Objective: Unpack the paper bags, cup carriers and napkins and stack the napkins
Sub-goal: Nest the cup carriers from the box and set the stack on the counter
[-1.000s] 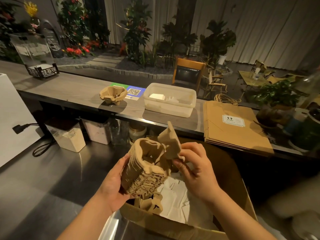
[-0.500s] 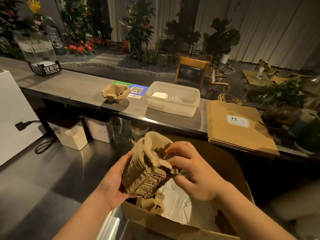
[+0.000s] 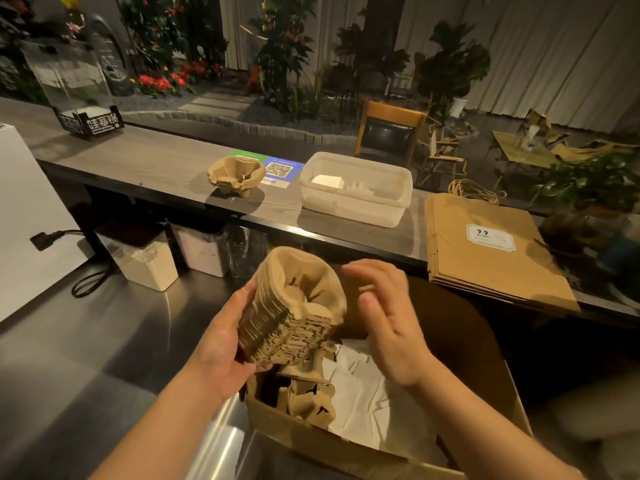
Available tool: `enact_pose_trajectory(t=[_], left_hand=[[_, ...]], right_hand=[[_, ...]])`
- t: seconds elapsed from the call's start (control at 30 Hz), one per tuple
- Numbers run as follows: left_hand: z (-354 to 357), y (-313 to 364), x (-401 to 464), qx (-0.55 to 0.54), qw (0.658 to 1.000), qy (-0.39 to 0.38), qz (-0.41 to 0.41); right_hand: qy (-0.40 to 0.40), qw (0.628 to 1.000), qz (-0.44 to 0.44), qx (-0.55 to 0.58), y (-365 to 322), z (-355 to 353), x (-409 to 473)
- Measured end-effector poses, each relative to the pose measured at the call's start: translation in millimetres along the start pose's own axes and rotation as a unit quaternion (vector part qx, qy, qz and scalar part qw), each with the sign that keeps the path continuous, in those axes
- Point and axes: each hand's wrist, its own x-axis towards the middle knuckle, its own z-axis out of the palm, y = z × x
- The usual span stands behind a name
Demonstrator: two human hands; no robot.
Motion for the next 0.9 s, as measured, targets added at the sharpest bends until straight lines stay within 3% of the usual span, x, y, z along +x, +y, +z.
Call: enact_pose_trajectory(t=[0.07,0.13,0.2,0.3,0.37,0.57,0.67,0.9], left_hand=[[-4.2,2.4,1.6,-0.016,1.000,-0.005,0.008],[-9.0,3.0,4.1,-0.030,0.999,-0.006,0.016],[-12.6,1.3,6.1,-0.042,0.999,-0.009,0.025],[-16.5,-4.1,8.5,-0.048,0.998,-0.023,0.028],[-18.3,-7.6,9.4,-0.039,0.998,-0.033,0.033],[-26.1,-16.2,15.7,0.003,0.997,-0.051,0.050],[-31.6,-19.1,18.8,0.011,0.997,-0.057,0.047],[-37.1,-22.3,22.8,0.016,0.997,-0.055,0.048]], right_hand=[[0.114,0.979,0.146,0.083,14.4,13.1,-3.9],[0.120,0.934,0.315,0.122,35.3,25.6,-7.4],[-0.002,0.894,0.444,0.056,57.2,35.5,-14.7],[-0.188,0.815,0.548,0.018,75.4,51.2,-28.5],[-0.273,0.789,0.550,0.028,80.4,59.8,-34.6],[-0.448,0.817,0.349,-0.105,86.8,86.4,-44.0],[-0.448,0.823,0.330,-0.116,87.5,98.1,-44.7],[-0.420,0.810,0.378,-0.154,85.4,114.2,-43.6]])
